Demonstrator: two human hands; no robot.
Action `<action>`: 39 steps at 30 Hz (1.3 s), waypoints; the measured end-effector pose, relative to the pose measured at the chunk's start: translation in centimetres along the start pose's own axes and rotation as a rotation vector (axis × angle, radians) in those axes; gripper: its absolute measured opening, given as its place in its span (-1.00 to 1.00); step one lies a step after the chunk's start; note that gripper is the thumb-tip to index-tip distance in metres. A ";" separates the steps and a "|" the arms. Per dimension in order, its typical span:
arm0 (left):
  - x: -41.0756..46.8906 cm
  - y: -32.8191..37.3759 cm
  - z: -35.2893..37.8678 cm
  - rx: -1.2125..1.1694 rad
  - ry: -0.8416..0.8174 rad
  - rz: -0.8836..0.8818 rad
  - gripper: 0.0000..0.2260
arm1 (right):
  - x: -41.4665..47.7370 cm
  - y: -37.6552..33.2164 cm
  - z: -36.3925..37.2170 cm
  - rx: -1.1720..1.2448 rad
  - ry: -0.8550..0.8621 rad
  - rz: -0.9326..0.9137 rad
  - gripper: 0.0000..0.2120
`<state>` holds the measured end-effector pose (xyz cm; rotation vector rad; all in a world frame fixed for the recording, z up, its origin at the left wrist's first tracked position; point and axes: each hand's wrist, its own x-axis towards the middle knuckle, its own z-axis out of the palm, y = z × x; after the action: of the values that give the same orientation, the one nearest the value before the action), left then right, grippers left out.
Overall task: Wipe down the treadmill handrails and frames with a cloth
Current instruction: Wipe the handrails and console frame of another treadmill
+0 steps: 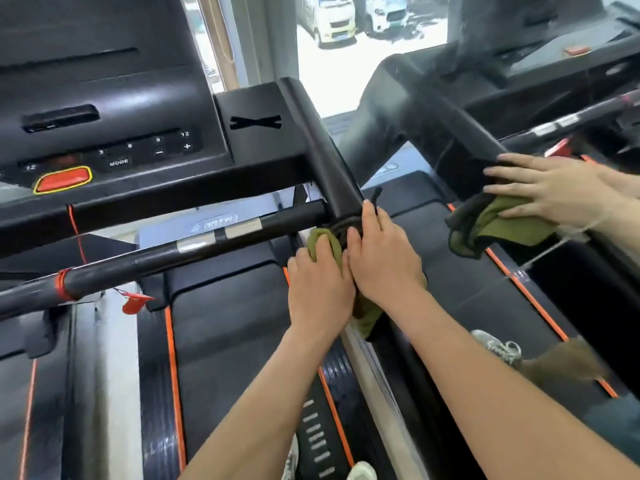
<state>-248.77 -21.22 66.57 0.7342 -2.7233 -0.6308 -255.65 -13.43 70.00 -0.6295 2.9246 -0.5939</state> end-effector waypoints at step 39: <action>38.3 -8.2 -6.4 0.482 0.322 0.347 -0.84 | 36.1 -13.0 3.0 0.043 -0.224 -0.107 -0.54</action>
<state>-275.36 -49.89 73.08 0.3895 -2.6130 0.2121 -283.10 -40.34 72.05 -0.7952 2.6776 -0.5553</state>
